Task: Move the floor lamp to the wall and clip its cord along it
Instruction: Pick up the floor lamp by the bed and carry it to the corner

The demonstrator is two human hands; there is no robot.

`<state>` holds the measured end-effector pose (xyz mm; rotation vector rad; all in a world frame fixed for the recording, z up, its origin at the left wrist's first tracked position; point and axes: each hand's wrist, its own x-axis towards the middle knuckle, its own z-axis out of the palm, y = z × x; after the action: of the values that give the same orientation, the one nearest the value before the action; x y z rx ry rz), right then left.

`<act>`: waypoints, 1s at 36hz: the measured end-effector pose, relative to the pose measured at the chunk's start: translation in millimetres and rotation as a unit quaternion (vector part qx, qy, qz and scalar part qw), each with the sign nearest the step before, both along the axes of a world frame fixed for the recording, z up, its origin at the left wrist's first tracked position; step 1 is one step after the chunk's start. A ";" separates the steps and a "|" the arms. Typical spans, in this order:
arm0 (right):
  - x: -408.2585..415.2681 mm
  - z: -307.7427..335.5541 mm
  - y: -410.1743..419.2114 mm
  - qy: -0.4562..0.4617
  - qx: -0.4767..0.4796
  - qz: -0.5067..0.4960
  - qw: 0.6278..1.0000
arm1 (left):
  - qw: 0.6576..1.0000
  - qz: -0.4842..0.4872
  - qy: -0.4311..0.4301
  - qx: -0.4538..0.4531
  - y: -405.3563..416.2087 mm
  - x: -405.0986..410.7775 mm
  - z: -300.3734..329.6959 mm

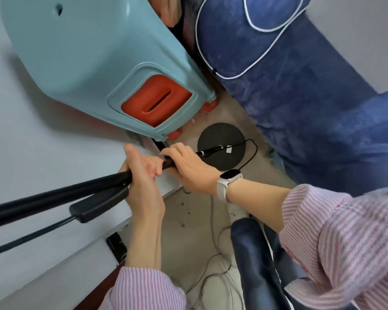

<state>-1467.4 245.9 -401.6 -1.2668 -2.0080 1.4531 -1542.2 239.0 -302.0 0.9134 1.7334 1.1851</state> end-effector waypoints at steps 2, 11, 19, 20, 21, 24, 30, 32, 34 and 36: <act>5.8 8.7 -5.0 0.006 -0.012 0.020 1.000 | 1.000 -0.006 -0.001 -0.001 -6.5 2.9 13.4; 16.3 66.9 -27.7 0.061 -0.087 -0.037 0.994 | 0.999 -0.045 -0.003 0.002 -30.7 17.6 85.4; 18.9 117.0 -59.4 0.080 -0.121 -0.110 0.983 | 0.999 -0.039 -0.014 0.018 -44.7 28.4 142.6; 18.8 121.6 -63.6 0.083 -0.126 -0.122 0.981 | 0.999 -0.041 -0.014 0.017 -46.9 30.4 147.5; 18.6 125.7 -67.7 0.084 -0.129 -0.134 0.979 | 0.999 -0.047 -0.013 0.014 -49.3 32.2 152.0; 19.7 137.2 -81.9 0.083 -0.137 -0.172 0.972 | 0.997 -0.081 -0.008 0.009 -59.0 37.2 163.9; 30.7 163.0 -114.9 0.059 -0.116 -0.254 0.958 | 0.986 -0.166 -0.021 0.002 -87.1 50.7 191.4; 37.6 177.9 -128.6 0.058 -0.106 -0.278 0.953 | 0.980 -0.196 -0.024 0.015 -99.3 57.5 205.1; 41.7 185.5 -134.0 0.061 -0.098 -0.293 0.949 | 0.977 -0.212 -0.027 0.018 -102.1 63.2 213.6; 49.7 201.4 -146.7 0.054 -0.091 -0.313 0.944 | 0.973 -0.227 -0.039 0.024 -109.7 71.1 227.7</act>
<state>-1417.7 99.3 -200.2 -1.6603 -1.2407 1.3557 -1471.1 129.3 -74.3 1.1982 1.3416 0.9449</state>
